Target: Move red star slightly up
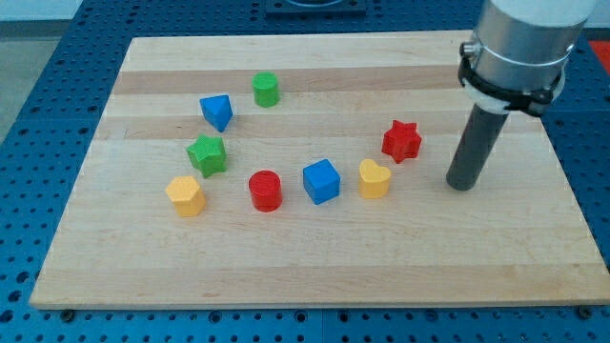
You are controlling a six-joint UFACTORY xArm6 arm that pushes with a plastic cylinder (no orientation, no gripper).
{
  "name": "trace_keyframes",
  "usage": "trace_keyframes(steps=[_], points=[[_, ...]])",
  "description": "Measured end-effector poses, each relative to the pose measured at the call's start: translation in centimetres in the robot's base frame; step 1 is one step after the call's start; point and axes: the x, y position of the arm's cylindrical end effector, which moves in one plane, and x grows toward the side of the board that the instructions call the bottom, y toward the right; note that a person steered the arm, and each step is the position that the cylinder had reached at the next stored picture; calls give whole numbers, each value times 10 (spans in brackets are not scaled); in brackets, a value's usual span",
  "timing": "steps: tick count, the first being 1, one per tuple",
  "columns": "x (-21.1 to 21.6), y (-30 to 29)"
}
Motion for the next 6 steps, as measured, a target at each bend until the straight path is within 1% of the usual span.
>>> trace_keyframes(steps=[1,2,3,4,6], points=[[-25,0],[-34,0],[-34,0],[-33,-18],[-32,-87]])
